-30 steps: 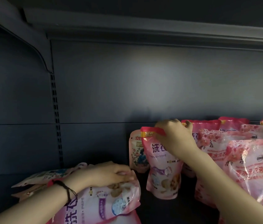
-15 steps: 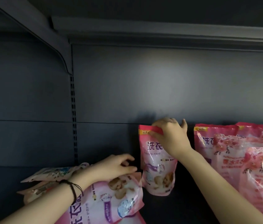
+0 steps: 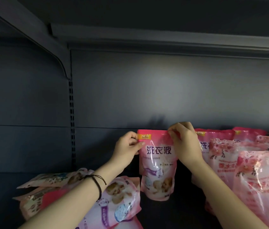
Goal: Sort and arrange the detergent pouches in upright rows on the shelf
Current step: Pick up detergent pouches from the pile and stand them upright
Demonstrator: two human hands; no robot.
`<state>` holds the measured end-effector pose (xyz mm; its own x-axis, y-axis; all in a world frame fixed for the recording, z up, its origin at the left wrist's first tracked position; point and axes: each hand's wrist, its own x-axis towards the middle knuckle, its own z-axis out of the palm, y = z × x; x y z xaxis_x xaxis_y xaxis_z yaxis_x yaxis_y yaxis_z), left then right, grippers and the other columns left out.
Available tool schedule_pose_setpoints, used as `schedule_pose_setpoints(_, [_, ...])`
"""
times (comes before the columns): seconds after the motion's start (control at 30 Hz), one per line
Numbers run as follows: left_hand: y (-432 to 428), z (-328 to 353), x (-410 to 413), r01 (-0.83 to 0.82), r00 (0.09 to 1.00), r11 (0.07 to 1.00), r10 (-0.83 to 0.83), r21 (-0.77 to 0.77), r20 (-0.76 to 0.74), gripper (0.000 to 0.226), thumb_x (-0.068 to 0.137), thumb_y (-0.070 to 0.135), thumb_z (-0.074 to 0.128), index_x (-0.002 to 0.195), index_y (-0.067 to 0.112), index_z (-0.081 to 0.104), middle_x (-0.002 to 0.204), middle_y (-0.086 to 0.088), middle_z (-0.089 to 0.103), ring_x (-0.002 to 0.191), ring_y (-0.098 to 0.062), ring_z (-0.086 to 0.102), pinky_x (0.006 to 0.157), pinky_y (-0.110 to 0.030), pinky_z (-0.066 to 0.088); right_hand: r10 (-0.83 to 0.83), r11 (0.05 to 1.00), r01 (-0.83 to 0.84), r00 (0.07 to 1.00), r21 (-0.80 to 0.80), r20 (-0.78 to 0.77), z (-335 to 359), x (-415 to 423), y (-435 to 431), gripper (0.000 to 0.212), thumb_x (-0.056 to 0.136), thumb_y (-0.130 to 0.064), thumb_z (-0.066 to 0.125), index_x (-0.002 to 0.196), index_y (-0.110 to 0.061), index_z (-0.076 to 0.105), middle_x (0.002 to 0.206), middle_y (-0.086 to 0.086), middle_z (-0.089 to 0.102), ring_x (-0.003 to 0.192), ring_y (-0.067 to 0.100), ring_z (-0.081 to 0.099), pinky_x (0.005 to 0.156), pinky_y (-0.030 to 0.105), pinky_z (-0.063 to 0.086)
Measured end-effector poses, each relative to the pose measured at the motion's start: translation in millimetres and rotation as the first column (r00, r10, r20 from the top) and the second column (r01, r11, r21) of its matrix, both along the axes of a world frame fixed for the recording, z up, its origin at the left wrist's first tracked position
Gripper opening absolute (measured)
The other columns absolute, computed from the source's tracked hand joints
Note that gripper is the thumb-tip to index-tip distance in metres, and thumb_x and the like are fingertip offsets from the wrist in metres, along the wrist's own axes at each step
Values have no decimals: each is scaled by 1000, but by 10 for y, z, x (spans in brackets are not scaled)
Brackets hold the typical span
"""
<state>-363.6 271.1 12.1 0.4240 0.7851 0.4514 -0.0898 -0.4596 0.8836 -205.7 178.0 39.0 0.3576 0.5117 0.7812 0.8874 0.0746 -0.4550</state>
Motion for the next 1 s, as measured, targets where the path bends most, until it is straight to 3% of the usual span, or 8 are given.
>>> schedule_pose_setpoints(0.2, [20,15,-34,-47,997,998,49,44,-64,20,85,6,69,78,11,51,89,-21,70,81,-25,67,72,-40,60,-79,997,80,996,-15,42,8,-88,-74,13,90,-8,57,96,-10,69,104,11,57,95,35,54,77,41,48])
schedule_pose_setpoints(0.37, [116,97,-334,19,944,993,20,114,-329,26,82,15,74,98,25,56,93,-3,70,77,-12,63,60,-23,50,-20,1000,20,960,4,280,81,-274,-226,26,81,-1,64,105,-11,68,112,11,57,100,33,52,83,45,46])
schedule_pose_setpoints(0.47, [121,127,-737,103,831,958,64,266,-553,17,81,23,76,93,27,64,93,3,72,80,-4,66,68,-17,50,185,983,-166,904,-83,385,115,-421,-273,18,80,-2,65,96,-11,70,104,6,61,93,30,58,80,40,49])
schedule_pose_setpoints(0.57, [67,160,-1225,176,647,917,166,358,-744,15,82,36,73,95,33,66,92,14,70,83,5,64,79,-21,53,450,882,-305,769,-358,454,142,-606,-239,18,84,-13,66,101,-18,70,106,-2,60,99,19,59,84,29,47])
schedule_pose_setpoints(0.67, [5,177,-1661,206,393,834,408,512,-824,21,83,55,61,98,41,61,95,22,66,84,7,60,71,-24,51,583,785,-274,630,-555,513,137,-869,-157,22,89,-26,60,111,-28,64,116,-9,56,105,10,55,84,30,48])
schedule_pose_setpoints(0.73, [0,153,-1908,240,288,772,523,589,-802,27,84,63,52,102,43,58,94,22,62,83,6,56,62,-20,43,617,755,-235,568,-611,544,108,-1069,-101,24,91,-29,57,114,-29,62,117,-9,55,105,11,55,83,33,49])
schedule_pose_setpoints(0.87, [56,41,-2317,262,229,754,557,602,-798,37,84,71,40,103,43,56,86,19,56,77,1,54,55,-21,33,669,695,-156,497,-702,552,22,-1500,18,27,91,-30,53,117,-30,58,112,-7,57,103,16,55,82,35,47])
schedule_pose_setpoints(1.0, [99,-35,-2530,286,256,792,479,540,-839,47,81,79,37,99,42,58,88,16,59,77,-1,57,58,-24,42,704,605,-86,521,-791,482,-13,-1920,198,29,93,-32,52,121,-28,58,111,-4,59,102,19,57,80,36,49])
